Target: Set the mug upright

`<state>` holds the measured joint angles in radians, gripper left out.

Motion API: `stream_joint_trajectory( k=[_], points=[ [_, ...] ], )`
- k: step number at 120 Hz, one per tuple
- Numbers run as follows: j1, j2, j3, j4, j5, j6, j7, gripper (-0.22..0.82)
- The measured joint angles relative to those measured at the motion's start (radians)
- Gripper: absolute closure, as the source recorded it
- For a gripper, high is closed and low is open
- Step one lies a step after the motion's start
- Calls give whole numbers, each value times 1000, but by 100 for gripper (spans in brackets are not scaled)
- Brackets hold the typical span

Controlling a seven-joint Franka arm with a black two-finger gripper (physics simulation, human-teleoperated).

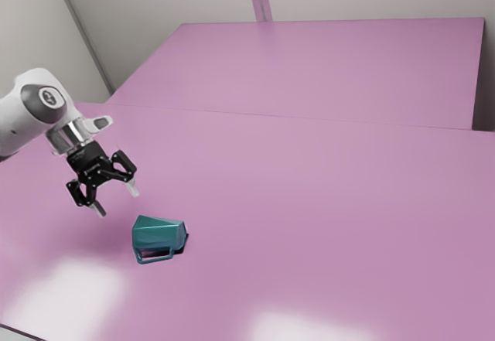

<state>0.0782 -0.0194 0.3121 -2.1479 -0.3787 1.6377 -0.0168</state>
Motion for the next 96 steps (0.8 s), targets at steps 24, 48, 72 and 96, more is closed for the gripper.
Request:
stream_joint_trajectory(
  k=[24,48,72,96],
  points=[
    [8,101,-1,36,-64,9,11,0],
    [1,174,-1,50,-121,36,26,0],
    [1,226,-1,62,-164,64,44,0],
    [0,250,-4,53,-240,74,56,0]
  ],
)
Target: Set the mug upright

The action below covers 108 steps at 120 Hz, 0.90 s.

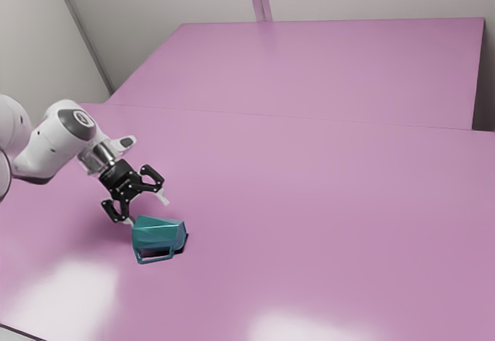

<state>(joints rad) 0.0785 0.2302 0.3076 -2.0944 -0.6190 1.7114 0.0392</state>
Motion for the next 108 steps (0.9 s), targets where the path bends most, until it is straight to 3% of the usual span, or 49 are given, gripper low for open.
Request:
stream_joint_trajectory(
  k=[29,51,67,83,108],
  points=[
    [0,11,-16,-4,-70,-3,7,3],
    [0,10,-24,-2,-82,-7,7,47],
    [0,5,-43,6,-84,-8,4,64],
    [-1,1,-64,19,-87,-8,-3,72],
    [0,-24,-101,22,-65,-1,-21,75]
  ],
)
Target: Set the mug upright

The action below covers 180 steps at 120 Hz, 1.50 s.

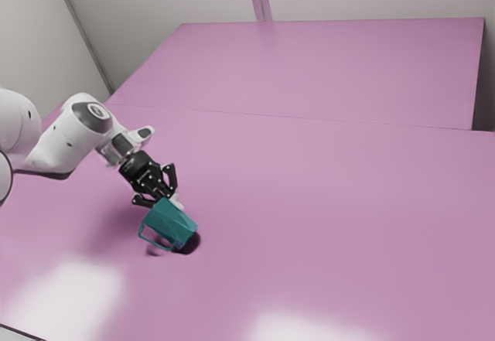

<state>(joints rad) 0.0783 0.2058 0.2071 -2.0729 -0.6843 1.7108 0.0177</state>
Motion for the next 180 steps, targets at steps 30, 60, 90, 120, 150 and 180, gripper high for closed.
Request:
stream_joint_trajectory(
  k=[30,60,90,120,150,180],
  points=[
    [-9,-109,-125,-12,208,98,-22,77],
    [-68,-167,-219,-37,442,296,-43,78],
    [-68,-107,-221,9,581,435,-59,78],
    [-96,-73,-246,12,713,500,-76,78],
    [-94,-29,-250,12,773,518,-100,78],
    [-94,-15,-252,11,784,523,-121,72]
  ],
)
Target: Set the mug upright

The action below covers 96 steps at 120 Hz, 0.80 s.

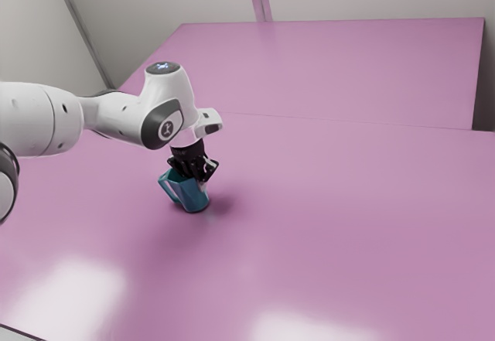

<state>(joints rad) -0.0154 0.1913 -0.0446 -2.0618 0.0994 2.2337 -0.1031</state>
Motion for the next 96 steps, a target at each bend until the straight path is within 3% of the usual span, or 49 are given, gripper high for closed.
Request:
stream_joint_trajectory(
  k=[19,37,77,96],
  points=[
    [0,-12,0,0,-9,-3,1,37],
    [0,-38,0,0,-11,-7,4,18],
    [0,-141,0,7,-17,-18,11,4],
    [0,-153,0,134,-14,-114,15,2]
  ],
)
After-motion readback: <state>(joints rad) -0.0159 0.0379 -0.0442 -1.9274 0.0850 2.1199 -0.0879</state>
